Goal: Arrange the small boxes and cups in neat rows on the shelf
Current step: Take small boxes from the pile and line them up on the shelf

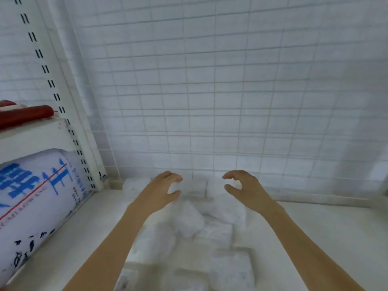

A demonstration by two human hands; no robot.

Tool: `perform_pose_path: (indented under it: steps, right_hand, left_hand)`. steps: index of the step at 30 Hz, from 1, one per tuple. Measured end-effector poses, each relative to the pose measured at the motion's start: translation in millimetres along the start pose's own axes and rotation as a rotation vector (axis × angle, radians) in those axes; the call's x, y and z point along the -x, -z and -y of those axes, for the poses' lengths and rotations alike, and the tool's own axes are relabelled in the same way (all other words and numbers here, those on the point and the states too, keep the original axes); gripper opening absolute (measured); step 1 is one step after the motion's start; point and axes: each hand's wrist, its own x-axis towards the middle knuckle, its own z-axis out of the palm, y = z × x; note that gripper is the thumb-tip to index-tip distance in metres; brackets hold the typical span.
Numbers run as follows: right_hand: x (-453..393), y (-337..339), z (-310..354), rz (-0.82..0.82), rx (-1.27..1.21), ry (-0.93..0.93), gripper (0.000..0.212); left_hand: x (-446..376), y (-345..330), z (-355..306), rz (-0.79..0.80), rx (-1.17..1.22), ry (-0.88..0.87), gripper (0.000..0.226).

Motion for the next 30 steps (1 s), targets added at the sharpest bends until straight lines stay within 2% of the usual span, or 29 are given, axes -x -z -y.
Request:
perform_pose_path:
  steps: [4, 6, 10, 14, 16, 20, 25, 28, 30]
  right_hand:
    - [-13.5, -29.0, -3.8, 0.063, 0.118, -0.253, 0.05]
    - [-12.4, -43.8, -3.5, 0.089, 0.108, -0.305, 0.055]
    - [-6.7, -48.0, -4.3, 0.09, 0.166, -0.289, 0.049]
    - [1.7, -49.4, 2.0, 0.051, 0.178, -0.259, 0.046]
    - [6.0, -50.3, 6.4, 0.034, 0.171, -0.257, 0.046]
    - [15.2, -52.8, 10.5, -0.011, 0.064, -0.304, 0.044]
    - [16.5, -46.4, 9.5, 0.077, -0.109, -0.381, 0.037]
    - [21.3, -39.6, 7.7, 0.038, -0.209, -0.398, 0.029]
    - [25.0, -36.7, 5.3, 0.038, -0.259, -0.417, 0.028]
  left_hand:
    - [-24.1, -20.9, 16.1, 0.092, 0.022, -0.035, 0.037]
    - [-31.1, -31.8, 24.4, 0.101, 0.046, -0.042, 0.043]
    - [-33.5, -52.0, 35.7, 0.111, 0.011, -0.113, 0.051]
    - [-21.6, -63.7, 36.6, -0.089, 0.034, -0.163, 0.044]
    - [-17.8, -64.0, 37.8, -0.119, 0.051, -0.178, 0.042]
    - [-9.7, -58.7, 42.0, -0.103, 0.101, -0.207, 0.045]
    - [-1.1, -47.6, 39.2, -0.046, 0.183, -0.194, 0.045]
    - [1.1, -40.2, 32.2, -0.049, 0.323, -0.101, 0.047]
    - [1.4, -40.8, 27.6, -0.036, 0.418, -0.031, 0.035]
